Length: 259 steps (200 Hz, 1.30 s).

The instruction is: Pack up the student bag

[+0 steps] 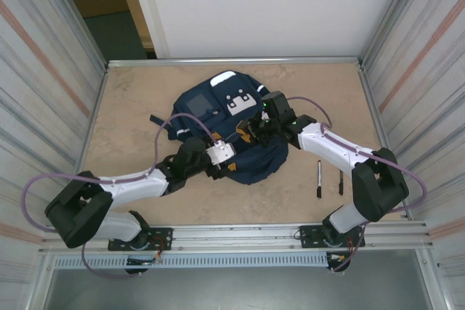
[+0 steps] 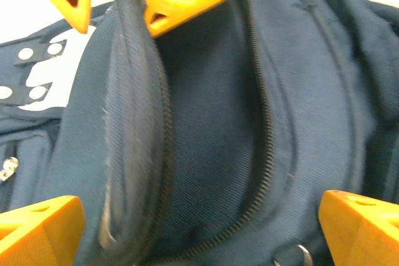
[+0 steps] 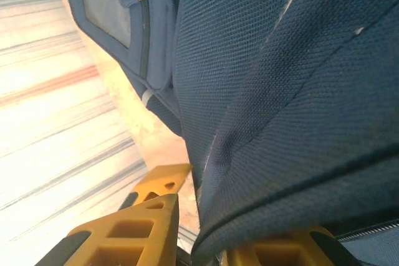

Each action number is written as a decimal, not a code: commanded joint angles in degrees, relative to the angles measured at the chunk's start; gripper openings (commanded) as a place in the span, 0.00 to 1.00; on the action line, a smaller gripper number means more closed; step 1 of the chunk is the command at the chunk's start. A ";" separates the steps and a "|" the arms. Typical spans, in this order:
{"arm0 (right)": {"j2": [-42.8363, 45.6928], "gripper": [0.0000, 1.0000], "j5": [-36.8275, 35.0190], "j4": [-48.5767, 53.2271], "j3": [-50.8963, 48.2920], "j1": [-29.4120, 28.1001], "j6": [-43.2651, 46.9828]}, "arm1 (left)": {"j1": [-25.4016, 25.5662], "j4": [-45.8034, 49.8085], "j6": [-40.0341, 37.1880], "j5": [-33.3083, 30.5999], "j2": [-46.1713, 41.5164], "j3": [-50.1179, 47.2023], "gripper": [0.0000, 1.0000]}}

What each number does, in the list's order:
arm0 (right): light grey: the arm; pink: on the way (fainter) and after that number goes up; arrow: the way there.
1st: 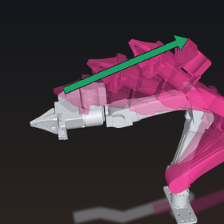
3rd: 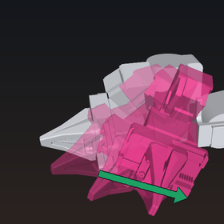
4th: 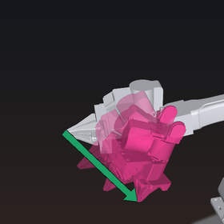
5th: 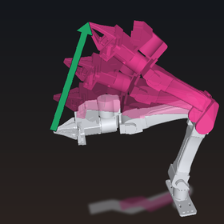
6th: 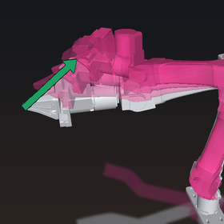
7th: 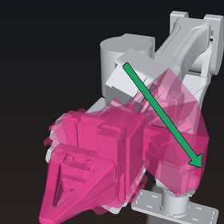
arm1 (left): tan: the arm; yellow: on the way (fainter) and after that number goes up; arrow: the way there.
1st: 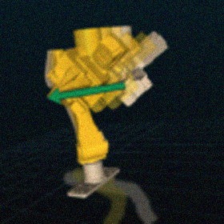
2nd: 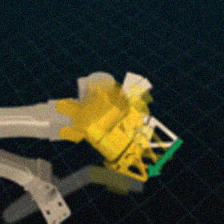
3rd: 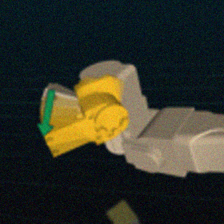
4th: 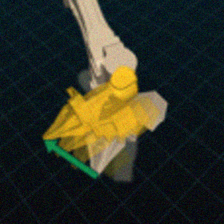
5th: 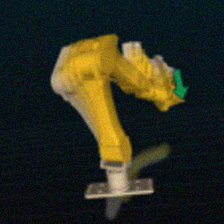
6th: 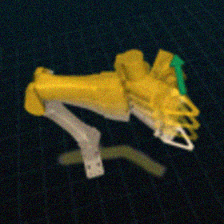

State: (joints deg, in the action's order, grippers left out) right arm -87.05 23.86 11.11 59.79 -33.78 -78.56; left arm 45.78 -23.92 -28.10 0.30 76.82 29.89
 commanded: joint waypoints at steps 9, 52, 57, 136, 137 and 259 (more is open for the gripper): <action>2.05 0.23 -0.41 -1.88 -0.63 0.73 1.37 | 0.63 -5.39 -3.94 -1.50 1.16 5.09 0.83; 4.37 0.25 -0.39 3.89 -0.46 4.04 6.28 | 0.76 -5.13 -5.55 -2.59 4.26 7.87 0.36; 4.48 0.26 -0.36 5.26 -0.14 4.77 7.28 | 0.72 -5.08 -5.64 -2.57 4.82 8.19 0.29; 13.83 0.71 -19.57 31.44 -5.89 18.38 31.70 | -6.94 -2.86 6.26 8.41 7.50 9.68 0.15; 13.92 0.72 -20.31 31.83 -6.03 18.52 32.06 | -7.16 -2.83 6.46 8.80 7.53 9.67 0.15; 9.53 0.51 -27.40 30.03 -17.82 32.26 43.59 | -14.75 4.50 19.63 22.80 6.60 12.33 0.12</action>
State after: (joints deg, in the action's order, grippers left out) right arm -74.94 -4.29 40.77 41.71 -3.27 -38.50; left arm 32.29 -20.78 -12.73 18.55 83.90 39.83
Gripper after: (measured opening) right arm 0.532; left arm 0.136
